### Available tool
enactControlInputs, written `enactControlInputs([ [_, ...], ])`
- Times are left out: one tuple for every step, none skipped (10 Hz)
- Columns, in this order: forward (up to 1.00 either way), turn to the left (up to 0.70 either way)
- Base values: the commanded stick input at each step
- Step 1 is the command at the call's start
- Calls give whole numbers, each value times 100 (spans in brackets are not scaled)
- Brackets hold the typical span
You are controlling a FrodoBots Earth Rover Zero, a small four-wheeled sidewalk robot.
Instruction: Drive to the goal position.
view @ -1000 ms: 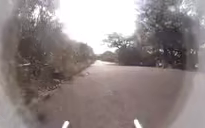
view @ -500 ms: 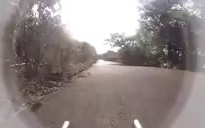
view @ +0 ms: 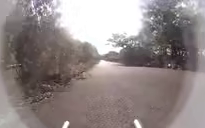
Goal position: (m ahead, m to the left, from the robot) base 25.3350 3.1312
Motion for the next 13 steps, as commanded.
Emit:
enactControlInputs([
  [70, 0],
  [70, 0],
  [70, 0],
  [70, 0],
  [70, -2],
  [70, -4],
  [70, -23],
  [70, -27],
  [70, -32],
  [70, -35],
  [70, -35],
  [70, -35],
  [70, -32],
])
